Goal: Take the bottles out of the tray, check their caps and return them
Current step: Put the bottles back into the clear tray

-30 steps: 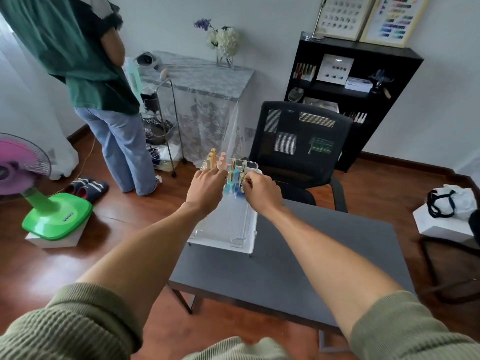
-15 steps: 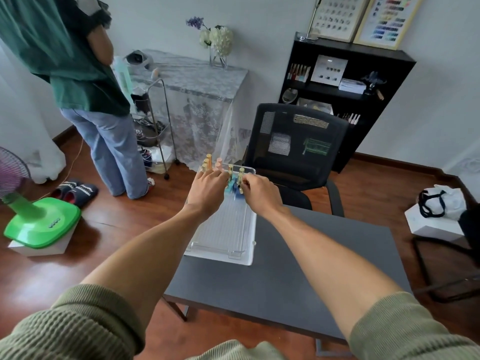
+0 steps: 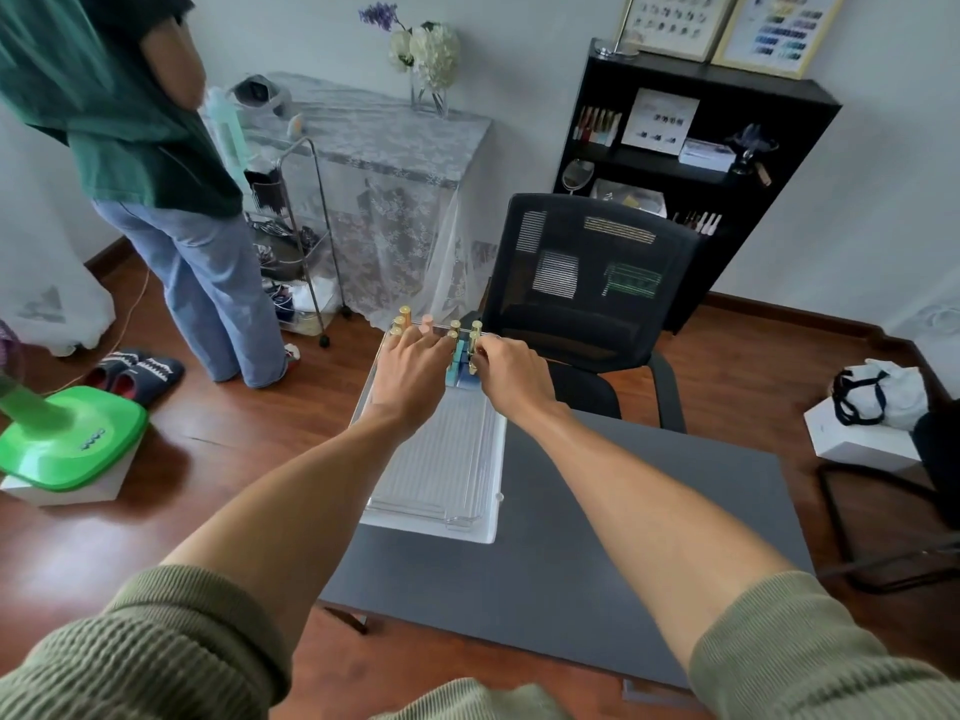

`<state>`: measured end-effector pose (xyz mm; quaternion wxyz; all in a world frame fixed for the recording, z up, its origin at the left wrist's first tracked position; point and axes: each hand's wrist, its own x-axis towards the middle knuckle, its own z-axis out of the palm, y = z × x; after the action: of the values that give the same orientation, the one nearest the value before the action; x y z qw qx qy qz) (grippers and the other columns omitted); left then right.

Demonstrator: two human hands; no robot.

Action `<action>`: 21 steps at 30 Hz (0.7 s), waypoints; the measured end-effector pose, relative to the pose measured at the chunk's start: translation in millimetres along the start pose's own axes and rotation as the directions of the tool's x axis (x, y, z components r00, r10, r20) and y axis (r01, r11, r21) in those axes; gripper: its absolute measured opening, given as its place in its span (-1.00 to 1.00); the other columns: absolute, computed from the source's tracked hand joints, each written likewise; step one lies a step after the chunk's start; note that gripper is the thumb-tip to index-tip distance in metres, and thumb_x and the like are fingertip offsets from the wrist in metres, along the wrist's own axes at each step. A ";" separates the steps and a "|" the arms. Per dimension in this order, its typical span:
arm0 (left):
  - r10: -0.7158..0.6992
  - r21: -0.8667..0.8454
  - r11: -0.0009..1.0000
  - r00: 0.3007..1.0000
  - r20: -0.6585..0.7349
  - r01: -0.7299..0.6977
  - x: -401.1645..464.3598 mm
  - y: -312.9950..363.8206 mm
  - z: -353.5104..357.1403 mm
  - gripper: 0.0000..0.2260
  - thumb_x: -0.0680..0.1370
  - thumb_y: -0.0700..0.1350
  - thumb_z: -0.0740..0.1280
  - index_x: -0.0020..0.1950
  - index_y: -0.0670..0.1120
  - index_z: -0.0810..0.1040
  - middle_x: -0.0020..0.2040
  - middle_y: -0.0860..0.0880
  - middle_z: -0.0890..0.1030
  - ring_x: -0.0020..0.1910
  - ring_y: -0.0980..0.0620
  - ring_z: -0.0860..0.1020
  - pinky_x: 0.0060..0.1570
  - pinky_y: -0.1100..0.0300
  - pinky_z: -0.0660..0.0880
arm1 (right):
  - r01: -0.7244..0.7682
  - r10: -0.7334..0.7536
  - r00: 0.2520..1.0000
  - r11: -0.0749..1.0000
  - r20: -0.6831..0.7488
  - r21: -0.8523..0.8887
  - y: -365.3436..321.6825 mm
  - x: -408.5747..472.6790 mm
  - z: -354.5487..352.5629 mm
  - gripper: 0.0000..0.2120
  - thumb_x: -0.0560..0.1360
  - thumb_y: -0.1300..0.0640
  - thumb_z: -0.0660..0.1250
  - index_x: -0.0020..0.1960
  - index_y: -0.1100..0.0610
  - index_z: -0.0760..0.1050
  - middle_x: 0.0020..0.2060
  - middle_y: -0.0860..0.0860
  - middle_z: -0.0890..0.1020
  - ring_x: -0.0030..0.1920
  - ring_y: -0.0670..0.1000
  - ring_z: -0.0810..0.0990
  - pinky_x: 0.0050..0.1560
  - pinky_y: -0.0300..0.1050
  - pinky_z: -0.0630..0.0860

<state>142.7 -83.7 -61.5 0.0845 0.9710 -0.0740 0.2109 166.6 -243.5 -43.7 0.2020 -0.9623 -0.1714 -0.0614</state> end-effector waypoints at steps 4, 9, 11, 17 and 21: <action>0.002 0.008 1.000 0.999 -0.037 -0.002 1.8 -0.8 6.2 -0.90 0.55 -0.24 0.41 0.04 -0.10 0.62 -0.04 -0.09 0.70 -0.02 -0.18 0.58 0.11 -0.08 0.47 | 0.009 -0.009 1.000 1.000 -0.009 -0.010 -3.2 2.2 4.3 -0.93 0.64 0.13 0.37 0.06 0.14 0.52 -0.01 0.11 0.70 -0.06 0.19 0.68 -0.08 0.19 0.65; -0.010 -0.016 1.000 0.998 -0.058 0.009 3.1 -4.1 9.8 -0.84 0.52 -0.21 0.43 0.07 -0.12 0.54 0.07 -0.12 0.59 0.00 -0.13 0.58 0.05 -0.01 0.49 | 0.004 -0.004 0.998 1.000 -0.064 0.005 -8.2 2.5 8.8 -0.85 0.63 0.12 0.40 0.09 0.18 0.51 -0.02 0.14 0.71 -0.07 0.19 0.70 -0.14 0.13 0.65; -0.019 -0.031 0.999 0.998 -0.052 0.018 2.9 -3.6 8.0 -0.77 0.49 -0.15 0.48 0.07 -0.13 0.51 0.06 -0.11 0.57 -0.01 -0.12 0.58 0.03 0.01 0.50 | -0.011 0.012 0.997 1.000 -0.080 0.008 -9.1 2.1 10.6 -0.81 0.64 0.09 0.40 0.11 0.20 0.51 -0.01 0.15 0.71 -0.07 0.19 0.70 -0.16 0.09 0.62; -0.039 -0.075 0.997 0.988 -0.147 0.028 -4.7 -9.4 -0.7 -0.78 0.53 0.00 0.42 0.02 -0.11 0.49 -0.07 -0.07 0.57 -0.10 -0.10 0.58 -0.07 0.04 0.47 | -0.098 0.103 0.984 0.994 -0.148 0.040 -11.8 -7.3 13.7 -0.76 0.66 0.02 0.35 0.12 0.20 0.47 -0.02 0.14 0.69 -0.11 0.20 0.67 -0.23 0.06 0.54; -0.115 -0.103 0.990 0.971 -0.210 0.095 -9.7 -23.2 -10.3 -0.80 0.59 0.04 0.27 0.10 -0.07 0.46 0.01 -0.04 0.53 -0.04 -0.08 0.52 -0.04 0.03 0.42 | -0.147 0.170 0.968 0.980 -0.184 0.135 -24.9 -14.1 18.3 -0.64 0.56 0.04 0.49 0.17 0.16 0.39 0.07 0.12 0.58 -0.05 0.14 0.63 -0.16 0.12 0.62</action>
<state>134.1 -58.1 -59.4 0.1477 0.9400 -0.0223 0.3066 145.5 -218.9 -53.8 0.2799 -0.9483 -0.0767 -0.1282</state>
